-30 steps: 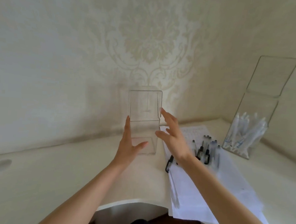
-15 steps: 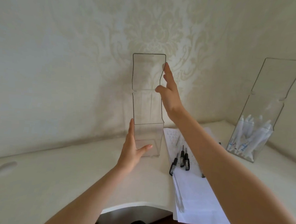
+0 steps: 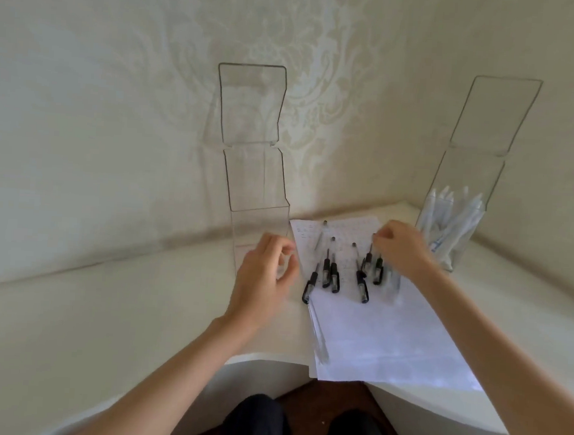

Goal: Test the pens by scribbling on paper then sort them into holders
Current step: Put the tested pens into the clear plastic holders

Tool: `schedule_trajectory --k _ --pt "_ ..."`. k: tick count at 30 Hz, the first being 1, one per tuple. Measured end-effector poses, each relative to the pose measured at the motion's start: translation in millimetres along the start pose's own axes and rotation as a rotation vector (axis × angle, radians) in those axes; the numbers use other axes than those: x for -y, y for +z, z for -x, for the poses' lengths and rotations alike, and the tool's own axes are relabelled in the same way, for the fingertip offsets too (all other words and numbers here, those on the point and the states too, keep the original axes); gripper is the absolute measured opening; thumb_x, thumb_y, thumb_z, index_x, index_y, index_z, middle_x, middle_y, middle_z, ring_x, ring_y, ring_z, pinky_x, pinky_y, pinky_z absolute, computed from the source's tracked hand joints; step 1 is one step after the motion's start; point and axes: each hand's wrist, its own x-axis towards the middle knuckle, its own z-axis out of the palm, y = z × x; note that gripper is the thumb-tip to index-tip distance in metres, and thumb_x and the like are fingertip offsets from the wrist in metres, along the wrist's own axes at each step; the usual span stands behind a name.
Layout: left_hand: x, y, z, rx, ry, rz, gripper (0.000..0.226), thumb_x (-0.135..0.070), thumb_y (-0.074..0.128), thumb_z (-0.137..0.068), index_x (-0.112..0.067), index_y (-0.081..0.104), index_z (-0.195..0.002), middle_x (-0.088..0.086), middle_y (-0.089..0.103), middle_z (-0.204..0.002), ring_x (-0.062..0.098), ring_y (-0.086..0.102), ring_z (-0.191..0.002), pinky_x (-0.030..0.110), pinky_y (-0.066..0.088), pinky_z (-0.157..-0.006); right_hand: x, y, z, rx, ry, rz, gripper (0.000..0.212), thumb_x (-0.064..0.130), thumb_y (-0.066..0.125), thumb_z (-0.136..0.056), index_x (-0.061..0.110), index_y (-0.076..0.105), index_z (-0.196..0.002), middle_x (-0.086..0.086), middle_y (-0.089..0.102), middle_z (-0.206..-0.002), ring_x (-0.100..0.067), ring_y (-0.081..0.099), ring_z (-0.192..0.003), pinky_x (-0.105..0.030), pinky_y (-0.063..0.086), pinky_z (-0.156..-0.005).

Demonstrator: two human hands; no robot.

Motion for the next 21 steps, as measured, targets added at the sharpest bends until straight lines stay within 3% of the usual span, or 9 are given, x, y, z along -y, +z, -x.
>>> schedule_trajectory --k 2,4,7,11,13,15,17,19,21 --pt "-12 24 -10 0.249 -0.197 0.029 0.028 -0.027 0.057 -0.089 -0.011 0.048 -0.111 -0.001 0.048 -0.105 0.010 0.050 -0.087 0.025 0.044 -0.076 -19 4 2 0.051 0.108 0.108 0.033 0.031 0.049 -0.096 -0.001 0.057 -0.098 -0.016 0.059 -0.093 -0.028 0.059 -0.088 -0.038 0.046 -0.074" --pt "-16 48 -24 0.426 -0.372 -0.078 0.045 -0.037 0.056 -0.089 -0.006 0.043 -0.118 0.006 0.043 -0.114 0.019 0.047 -0.099 0.028 0.045 -0.081 -30 11 -1 0.071 0.173 0.160 0.047 0.043 0.044 -0.097 -0.001 0.054 -0.109 -0.020 0.058 -0.109 -0.034 0.058 -0.105 -0.036 0.044 -0.078" --pt "-16 76 -42 0.559 -0.461 -0.297 0.061 -0.047 0.057 -0.086 -0.003 0.038 -0.124 0.015 0.041 -0.123 0.028 0.042 -0.111 0.034 0.044 -0.088 -32 21 -10 0.055 0.260 0.131 0.077 0.054 0.043 -0.093 -0.005 0.028 -0.141 -0.027 0.034 -0.145 -0.038 0.042 -0.128 -0.042 0.040 -0.098" --pt "-11 99 -57 0.669 -0.576 -0.414 0.073 -0.048 0.058 -0.084 -0.002 0.030 -0.133 0.016 0.032 -0.135 0.031 0.033 -0.123 0.034 0.038 -0.091 -27 32 -29 0.110 0.338 0.209 0.095 0.061 0.047 -0.089 -0.002 0.007 -0.148 -0.029 0.010 -0.153 -0.042 0.030 -0.136 -0.044 0.039 -0.101" --pt "-9 106 -65 0.692 -0.613 -0.410 0.067 -0.043 0.057 -0.085 -0.002 0.031 -0.131 0.016 0.034 -0.134 0.031 0.037 -0.121 0.033 0.039 -0.087 -29 36 -42 0.186 0.358 0.161 0.089 0.048 0.057 -0.086 -0.003 0.015 -0.145 -0.027 0.024 -0.149 -0.040 0.039 -0.130 -0.042 0.044 -0.094" --pt "-8 111 -70 0.721 -0.656 -0.380 0.061 -0.037 0.056 -0.087 -0.001 0.033 -0.129 0.015 0.038 -0.130 0.030 0.043 -0.117 0.031 0.040 -0.079 -30 39 -51 0.227 0.325 0.085 0.064 0.032 0.061 -0.080 -0.002 0.037 -0.128 -0.019 0.051 -0.125 -0.033 0.054 -0.109 -0.034 0.049 -0.075" --pt "-8 114 -70 0.723 -0.631 -0.370 0.042 -0.028 0.053 -0.089 -0.002 0.041 -0.120 0.012 0.046 -0.117 0.027 0.050 -0.108 0.026 0.039 -0.070 -31 41 -51 0.233 0.269 0.083 0.035 0.023 0.061 -0.078 0.003 0.047 -0.105 -0.012 0.055 -0.101 -0.026 0.057 -0.086 -0.027 0.044 -0.057" --pt "-7 116 -68 0.702 -0.573 -0.377 0.011 -0.017 0.048 -0.090 -0.007 0.052 -0.091 0.002 0.050 -0.085 0.018 0.053 -0.081 0.021 0.034 -0.054 -32 40 -48 0.245 0.199 0.149 0.018 0.019 0.059 -0.081 0.008 0.047 -0.088 -0.007 0.055 -0.087 -0.022 0.055 -0.077 -0.025 0.039 -0.051" --pt "-6 115 -66 0.668 -0.578 -0.369 0.021 -0.012 0.045 -0.090 -0.011 0.047 -0.070 -0.002 0.042 -0.067 0.011 0.043 -0.059 0.022 0.027 -0.044 -33 38 -43 0.240 0.145 0.221 0.016 0.020 0.057 -0.085 0.010 0.045 -0.082 -0.003 0.050 -0.077 -0.020 0.051 -0.073 -0.025 0.037 -0.051"
